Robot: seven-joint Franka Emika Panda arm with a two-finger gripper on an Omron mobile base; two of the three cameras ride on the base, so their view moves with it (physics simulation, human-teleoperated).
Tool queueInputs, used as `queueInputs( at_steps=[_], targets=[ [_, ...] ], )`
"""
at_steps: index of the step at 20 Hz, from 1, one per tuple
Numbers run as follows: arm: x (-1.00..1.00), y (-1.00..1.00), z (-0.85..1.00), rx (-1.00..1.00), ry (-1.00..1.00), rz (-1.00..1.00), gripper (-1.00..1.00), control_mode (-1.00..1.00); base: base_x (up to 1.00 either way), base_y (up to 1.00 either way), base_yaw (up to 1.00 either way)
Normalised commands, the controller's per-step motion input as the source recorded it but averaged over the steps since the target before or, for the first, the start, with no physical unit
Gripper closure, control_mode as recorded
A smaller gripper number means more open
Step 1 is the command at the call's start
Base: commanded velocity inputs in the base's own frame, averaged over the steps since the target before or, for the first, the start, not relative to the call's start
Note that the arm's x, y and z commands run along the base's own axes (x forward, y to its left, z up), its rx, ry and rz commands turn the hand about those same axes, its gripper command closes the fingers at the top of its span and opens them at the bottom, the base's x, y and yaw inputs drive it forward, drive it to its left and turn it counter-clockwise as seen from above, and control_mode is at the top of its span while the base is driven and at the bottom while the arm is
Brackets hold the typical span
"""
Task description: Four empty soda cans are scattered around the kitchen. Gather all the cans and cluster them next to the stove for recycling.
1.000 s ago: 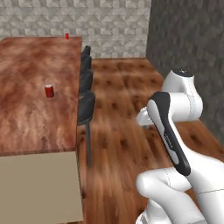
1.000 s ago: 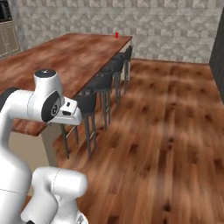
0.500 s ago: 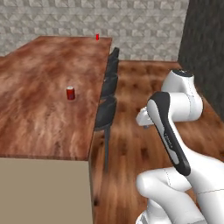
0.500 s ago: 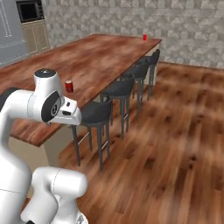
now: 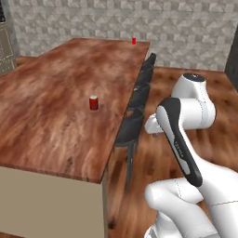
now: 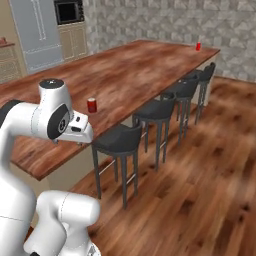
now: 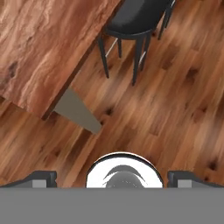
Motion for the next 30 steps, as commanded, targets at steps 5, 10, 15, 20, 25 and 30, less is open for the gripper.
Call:
queueInputs(
  at_steps=[5, 10, 15, 20, 25, 30],
  targets=[
    [0.00, 0.00, 0.00, 0.00, 0.00, 0.00, -1.00, 1.00, 0.45, -0.24, 0.33],
    [0.00, 0.00, 0.00, 0.00, 0.00, 0.00, -1.00, 1.00, 0.44, -0.24, 0.34],
    [0.00, 0.00, 0.00, 0.00, 0.00, 0.00, -1.00, 1.00, 0.39, -0.23, 0.35],
    [0.00, 0.00, 0.00, 0.00, 0.00, 0.00, -1.00, 1.00, 0.34, -0.23, 0.36],
    [0.00, 0.00, 0.00, 0.00, 0.00, 0.00, -1.00, 1.00, 0.32, -0.22, 0.35],
    [0.00, 0.00, 0.00, 0.00, 0.00, 0.00, -1.00, 1.00, 0.31, -0.22, 0.35]
  ],
)
